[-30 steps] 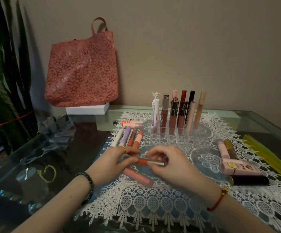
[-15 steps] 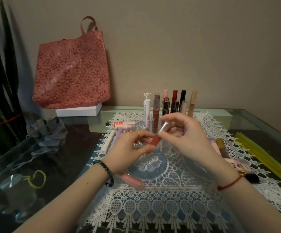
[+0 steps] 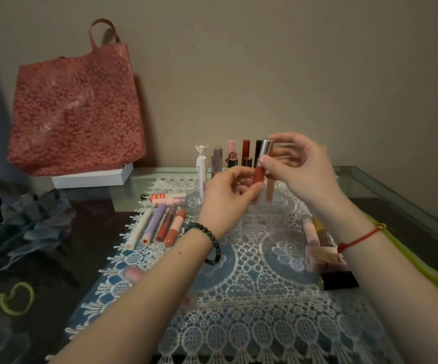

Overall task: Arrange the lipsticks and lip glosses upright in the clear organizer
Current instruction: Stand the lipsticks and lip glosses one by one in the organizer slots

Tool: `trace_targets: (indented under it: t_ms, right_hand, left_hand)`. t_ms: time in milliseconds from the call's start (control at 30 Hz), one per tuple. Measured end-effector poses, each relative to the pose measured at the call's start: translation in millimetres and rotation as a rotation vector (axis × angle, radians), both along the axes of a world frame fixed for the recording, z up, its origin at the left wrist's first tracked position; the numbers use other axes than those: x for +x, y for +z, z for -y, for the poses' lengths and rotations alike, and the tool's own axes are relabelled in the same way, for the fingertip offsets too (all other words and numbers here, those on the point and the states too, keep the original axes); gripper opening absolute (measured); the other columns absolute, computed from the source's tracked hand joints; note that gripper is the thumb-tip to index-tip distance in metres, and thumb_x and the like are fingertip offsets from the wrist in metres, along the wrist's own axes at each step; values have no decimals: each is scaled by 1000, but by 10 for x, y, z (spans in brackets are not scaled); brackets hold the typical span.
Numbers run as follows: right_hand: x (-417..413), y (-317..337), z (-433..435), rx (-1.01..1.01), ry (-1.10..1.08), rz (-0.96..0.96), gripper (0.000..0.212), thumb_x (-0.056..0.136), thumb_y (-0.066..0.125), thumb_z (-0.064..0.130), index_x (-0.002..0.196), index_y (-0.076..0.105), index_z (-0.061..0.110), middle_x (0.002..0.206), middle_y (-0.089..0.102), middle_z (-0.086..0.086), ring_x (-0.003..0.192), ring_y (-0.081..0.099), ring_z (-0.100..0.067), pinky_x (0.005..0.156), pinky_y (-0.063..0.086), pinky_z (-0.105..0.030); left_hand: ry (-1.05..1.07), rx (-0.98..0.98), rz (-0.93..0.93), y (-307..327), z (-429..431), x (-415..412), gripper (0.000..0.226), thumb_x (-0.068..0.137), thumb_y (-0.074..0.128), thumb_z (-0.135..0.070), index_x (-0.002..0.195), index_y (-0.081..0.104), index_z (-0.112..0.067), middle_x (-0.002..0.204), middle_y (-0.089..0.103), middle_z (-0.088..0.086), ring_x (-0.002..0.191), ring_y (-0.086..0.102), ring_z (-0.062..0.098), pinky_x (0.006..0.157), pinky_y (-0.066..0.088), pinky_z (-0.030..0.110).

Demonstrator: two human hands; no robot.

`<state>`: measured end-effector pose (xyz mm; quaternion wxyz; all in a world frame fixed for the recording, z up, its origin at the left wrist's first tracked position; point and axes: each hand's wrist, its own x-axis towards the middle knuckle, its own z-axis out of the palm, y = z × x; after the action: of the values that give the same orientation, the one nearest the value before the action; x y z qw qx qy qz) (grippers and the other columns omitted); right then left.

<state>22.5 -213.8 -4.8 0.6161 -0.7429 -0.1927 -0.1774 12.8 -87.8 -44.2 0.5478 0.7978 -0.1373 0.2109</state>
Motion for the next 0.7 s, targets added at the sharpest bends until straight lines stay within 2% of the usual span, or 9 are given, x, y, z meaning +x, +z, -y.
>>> trace_targets:
  t_ms: [67, 200, 333, 500, 600, 700]
  right_hand:
    - [71, 18, 49, 5, -37, 24, 29, 76, 69, 8, 100, 61, 21, 89, 66, -3, 76, 65, -14, 76, 57, -34]
    - [218, -7, 117, -7, -83, 52, 28, 77, 68, 7, 97, 60, 23, 85, 63, 0, 76, 64, -15, 75, 57, -36]
    - [335, -123, 173, -34, -144, 74, 28, 77, 67, 6, 95, 58, 26, 81, 60, 6, 70, 59, -6, 69, 56, -26]
    - [411, -286, 231, -50, -204, 96, 28, 78, 66, 7, 98, 58, 25, 82, 59, 12, 75, 58, -1, 62, 50, -8]
    - [448, -320, 238, -29, -202, 102, 29, 79, 65, 6, 102, 58, 23, 82, 59, 13, 76, 57, 0, 62, 49, -6]
    - [491, -320, 225, -36, -206, 120, 28, 79, 65, 7, 101, 58, 24, 82, 59, 13, 76, 58, 0, 64, 49, -7]
  left_hand:
    - [38, -27, 7, 14, 92, 76, 21, 80, 65, -16, 100, 62, -15, 82, 66, -6, 69, 63, 2, 65, 52, 12]
    - [39, -137, -14, 8, 269, 168, 26, 80, 63, -10, 106, 62, -12, 84, 64, -12, 73, 62, -2, 70, 53, 12]
    - [9, -162, -79, -109, 398, 226, 36, 83, 58, -8, 119, 56, -14, 107, 64, -6, 96, 61, 4, 86, 52, 22]
    - [-42, -174, -152, -251, 481, 246, 41, 85, 53, -2, 123, 52, -17, 107, 61, -11, 102, 58, 1, 87, 49, 19]
    - [-58, -177, -167, -282, 495, 248, 45, 85, 54, -1, 126, 49, -16, 120, 59, -6, 110, 55, 4, 96, 46, 25]
    - [-57, -186, -177, -280, 491, 246, 47, 85, 53, 1, 129, 46, -15, 123, 57, -4, 111, 53, 3, 99, 44, 27]
